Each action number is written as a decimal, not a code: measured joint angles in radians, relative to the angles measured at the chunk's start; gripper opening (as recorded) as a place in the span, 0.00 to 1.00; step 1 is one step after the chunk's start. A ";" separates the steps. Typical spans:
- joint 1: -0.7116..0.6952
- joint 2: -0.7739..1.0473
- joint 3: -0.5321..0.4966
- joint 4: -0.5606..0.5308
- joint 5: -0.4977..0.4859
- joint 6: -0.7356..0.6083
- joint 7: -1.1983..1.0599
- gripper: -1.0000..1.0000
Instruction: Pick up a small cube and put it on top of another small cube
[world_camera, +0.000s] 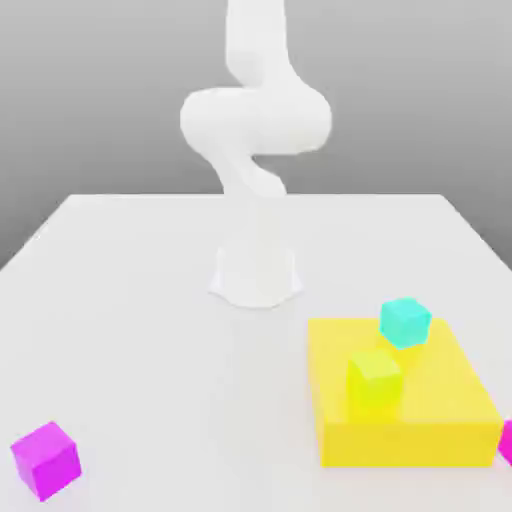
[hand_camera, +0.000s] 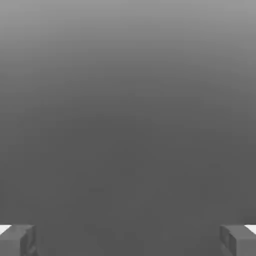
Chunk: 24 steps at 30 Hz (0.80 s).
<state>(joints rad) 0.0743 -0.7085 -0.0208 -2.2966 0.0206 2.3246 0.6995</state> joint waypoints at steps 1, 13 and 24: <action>0.030 0.040 -0.007 0.001 0.011 0.011 -0.045 0.50; 0.299 0.480 -0.018 0.018 0.129 0.127 -0.540 0.50; 0.455 0.871 0.070 0.030 0.082 0.246 -0.882 0.50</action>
<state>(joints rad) 0.5294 0.1622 0.0496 -2.2669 0.1028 2.5704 -0.1827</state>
